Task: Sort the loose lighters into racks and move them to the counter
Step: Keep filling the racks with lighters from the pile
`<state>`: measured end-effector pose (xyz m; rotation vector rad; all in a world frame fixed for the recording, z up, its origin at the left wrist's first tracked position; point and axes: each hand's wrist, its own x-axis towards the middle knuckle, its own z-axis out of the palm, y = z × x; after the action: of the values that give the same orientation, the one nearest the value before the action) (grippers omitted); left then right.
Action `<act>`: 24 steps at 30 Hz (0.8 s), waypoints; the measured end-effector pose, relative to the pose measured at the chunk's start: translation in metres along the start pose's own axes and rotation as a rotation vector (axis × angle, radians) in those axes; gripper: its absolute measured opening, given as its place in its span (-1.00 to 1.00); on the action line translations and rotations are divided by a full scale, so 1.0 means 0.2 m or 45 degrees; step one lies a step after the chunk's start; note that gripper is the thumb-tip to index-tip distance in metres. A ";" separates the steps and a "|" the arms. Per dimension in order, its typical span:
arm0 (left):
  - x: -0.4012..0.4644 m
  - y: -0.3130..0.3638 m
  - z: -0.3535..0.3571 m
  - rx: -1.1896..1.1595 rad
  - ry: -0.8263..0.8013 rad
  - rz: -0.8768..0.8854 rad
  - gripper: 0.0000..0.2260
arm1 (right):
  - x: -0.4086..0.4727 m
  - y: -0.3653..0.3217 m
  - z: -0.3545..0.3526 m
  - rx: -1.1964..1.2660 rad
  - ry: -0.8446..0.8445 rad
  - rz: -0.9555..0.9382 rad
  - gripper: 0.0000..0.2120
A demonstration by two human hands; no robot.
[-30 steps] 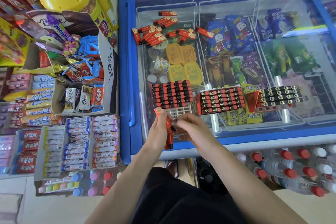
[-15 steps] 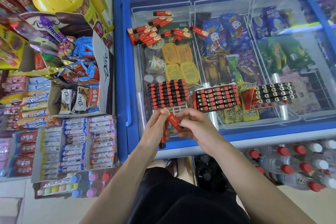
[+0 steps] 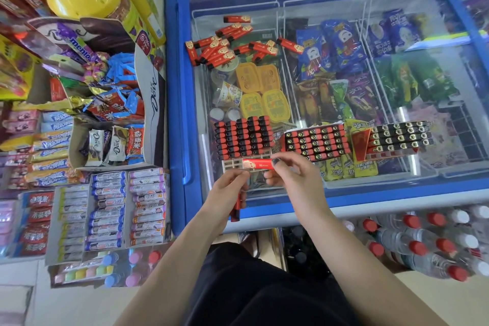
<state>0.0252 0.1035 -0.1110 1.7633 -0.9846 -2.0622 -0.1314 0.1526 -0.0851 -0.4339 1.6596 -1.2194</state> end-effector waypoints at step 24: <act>0.00 -0.01 -0.07 -0.436 0.015 -0.189 -0.80 | 0.19 0.15 0.13 -0.960 0.296 -0.635 -0.94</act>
<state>0.0382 0.1009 -0.1131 1.7053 -0.4709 -2.1494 -0.1197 0.1235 -0.1298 -1.2668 2.2811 -0.9597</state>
